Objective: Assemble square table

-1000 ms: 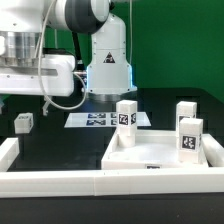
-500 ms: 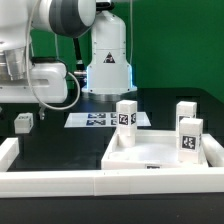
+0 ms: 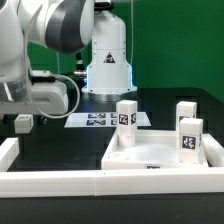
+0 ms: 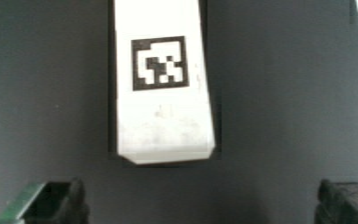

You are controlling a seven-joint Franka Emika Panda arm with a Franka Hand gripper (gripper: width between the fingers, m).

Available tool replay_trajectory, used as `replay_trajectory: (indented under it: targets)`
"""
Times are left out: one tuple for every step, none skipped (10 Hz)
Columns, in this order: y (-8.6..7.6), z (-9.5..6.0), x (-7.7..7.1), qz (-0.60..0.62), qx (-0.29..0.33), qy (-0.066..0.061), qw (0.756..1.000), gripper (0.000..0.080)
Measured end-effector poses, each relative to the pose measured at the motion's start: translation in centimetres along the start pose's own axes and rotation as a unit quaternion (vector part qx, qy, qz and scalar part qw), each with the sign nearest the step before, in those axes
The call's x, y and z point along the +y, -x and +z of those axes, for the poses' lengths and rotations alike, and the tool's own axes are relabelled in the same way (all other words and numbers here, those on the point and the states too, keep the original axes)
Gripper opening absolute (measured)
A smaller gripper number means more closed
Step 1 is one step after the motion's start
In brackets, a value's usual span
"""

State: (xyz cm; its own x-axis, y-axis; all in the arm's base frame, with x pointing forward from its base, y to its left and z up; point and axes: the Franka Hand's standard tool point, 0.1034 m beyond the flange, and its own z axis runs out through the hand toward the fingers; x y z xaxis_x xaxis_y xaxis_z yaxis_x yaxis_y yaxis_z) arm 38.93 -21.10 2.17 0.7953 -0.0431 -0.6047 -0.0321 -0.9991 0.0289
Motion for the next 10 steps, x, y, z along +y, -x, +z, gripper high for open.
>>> replay_trajectory:
  targets:
    - [0.8,0.4,0.1,-0.003,-0.039,0.000,0.999,0.0648]
    - [1.3,0.2,0.7,-0.002,-0.075,0.002,0.997,0.0648]
    - [1.7,0.2,1.0,0.002,-0.093,-0.002,0.996,0.0648]
    - [1.6,0.4,0.8,0.002,-0.097,-0.002,0.995,0.0648]
    - [1.6,0.4,0.8,0.001,-0.097,-0.002,0.995,0.0648]
    - [1.6,0.5,0.8,0.001,-0.097,-0.002,0.995,0.0648]
    - [1.6,0.5,0.8,0.001,-0.098,-0.003,0.995,0.0648]
    - [1.9,0.9,1.1,-0.016,-0.098,-0.009,0.995,0.0648]
    - [2.2,1.8,1.0,-0.040,-0.093,-0.012,0.995,0.0648]
    - [3.0,2.7,0.7,-0.076,-0.088,-0.018,0.993,0.0648]
